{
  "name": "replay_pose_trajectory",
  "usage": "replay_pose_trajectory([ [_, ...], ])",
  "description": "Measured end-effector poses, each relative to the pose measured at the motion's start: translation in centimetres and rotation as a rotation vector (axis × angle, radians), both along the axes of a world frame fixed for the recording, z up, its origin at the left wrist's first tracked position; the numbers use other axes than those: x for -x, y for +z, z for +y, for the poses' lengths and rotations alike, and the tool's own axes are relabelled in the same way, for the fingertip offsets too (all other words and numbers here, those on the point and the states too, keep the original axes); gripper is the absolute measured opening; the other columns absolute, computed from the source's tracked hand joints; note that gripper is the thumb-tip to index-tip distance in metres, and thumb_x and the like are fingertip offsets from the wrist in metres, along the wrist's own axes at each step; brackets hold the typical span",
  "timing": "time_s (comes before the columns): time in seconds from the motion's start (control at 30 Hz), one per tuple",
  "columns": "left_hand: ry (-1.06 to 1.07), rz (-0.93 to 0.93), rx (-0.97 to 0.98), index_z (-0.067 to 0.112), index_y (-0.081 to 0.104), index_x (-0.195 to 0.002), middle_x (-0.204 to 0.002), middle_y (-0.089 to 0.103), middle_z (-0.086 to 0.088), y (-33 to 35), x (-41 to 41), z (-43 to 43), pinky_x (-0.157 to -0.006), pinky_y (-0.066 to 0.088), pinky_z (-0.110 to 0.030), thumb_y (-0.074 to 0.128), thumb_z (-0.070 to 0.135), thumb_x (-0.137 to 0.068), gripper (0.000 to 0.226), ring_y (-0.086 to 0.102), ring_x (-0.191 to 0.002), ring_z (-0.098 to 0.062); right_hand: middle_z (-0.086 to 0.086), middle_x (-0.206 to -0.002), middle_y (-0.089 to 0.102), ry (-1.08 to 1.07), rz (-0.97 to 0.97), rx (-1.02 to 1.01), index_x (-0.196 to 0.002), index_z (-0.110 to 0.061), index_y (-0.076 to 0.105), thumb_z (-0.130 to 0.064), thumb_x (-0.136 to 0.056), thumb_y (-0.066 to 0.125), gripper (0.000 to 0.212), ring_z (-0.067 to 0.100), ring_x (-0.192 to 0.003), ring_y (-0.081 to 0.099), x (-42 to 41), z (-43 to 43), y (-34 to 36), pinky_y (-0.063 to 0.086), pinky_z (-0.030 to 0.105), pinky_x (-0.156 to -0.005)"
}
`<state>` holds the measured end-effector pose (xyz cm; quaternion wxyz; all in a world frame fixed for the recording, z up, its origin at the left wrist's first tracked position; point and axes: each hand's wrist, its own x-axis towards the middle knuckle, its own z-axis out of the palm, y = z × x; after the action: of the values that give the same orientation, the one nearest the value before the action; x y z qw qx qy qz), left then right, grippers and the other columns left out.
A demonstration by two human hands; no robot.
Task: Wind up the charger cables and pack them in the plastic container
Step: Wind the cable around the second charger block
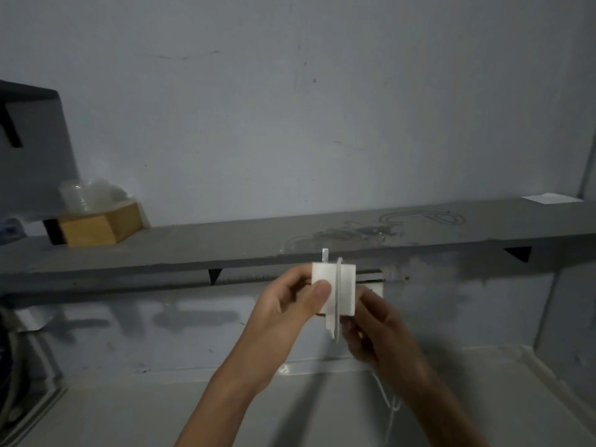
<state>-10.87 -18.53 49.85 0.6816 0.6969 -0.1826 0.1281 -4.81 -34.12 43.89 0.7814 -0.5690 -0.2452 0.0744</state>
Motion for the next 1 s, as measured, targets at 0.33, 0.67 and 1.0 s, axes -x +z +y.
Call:
replay_pose_trajectory([
  [0.33, 0.276, 0.168, 0.405, 0.009, 0.066, -0.095, -0.095, 0.072, -0.004, -0.4, -6.6, -2.6, -0.08, 0.051, -0.026, 0.057, 0.028, -0.095, 0.021, 0.067, -0.089, -0.017, -0.002, -0.064, 0.066, -0.109, -0.206, 0.616, -0.107, -0.049, 0.054, -0.045, -0.091, 0.049, 0.017, 0.003, -0.053, 0.058, 6.3, -2.1, -3.8, 0.046, 0.02, -0.059],
  [0.67, 0.434, -0.009, -0.204, 0.019, 0.059, -0.109, -0.101, 0.063, -0.003, -2.5, -5.5, -4.3, -0.066, 0.049, -0.009, 0.059, 0.019, -0.093, 0.015, 0.063, -0.089, -0.011, -0.018, -0.082, 0.072, -0.529, -0.96, 0.829, -0.096, -0.031, 0.068, -0.042, -0.09, 0.053, 0.02, -0.004, -0.07, 0.065, 4.7, -9.0, 4.9, 0.051, 0.016, -0.064],
  [1.0, -0.112, -0.068, -0.147, 0.015, 0.065, -0.113, -0.094, 0.068, -0.001, -1.2, 0.5, -6.6, -0.075, 0.048, -0.018, 0.061, 0.022, -0.088, 0.026, 0.063, -0.084, -0.008, 0.0, -0.08, 0.074, -0.234, -0.719, 0.501, -0.082, -0.025, 0.074, -0.052, -0.078, 0.064, 0.029, 0.007, -0.071, 0.065, -4.1, -10.2, 7.2, 0.053, 0.024, -0.068],
])
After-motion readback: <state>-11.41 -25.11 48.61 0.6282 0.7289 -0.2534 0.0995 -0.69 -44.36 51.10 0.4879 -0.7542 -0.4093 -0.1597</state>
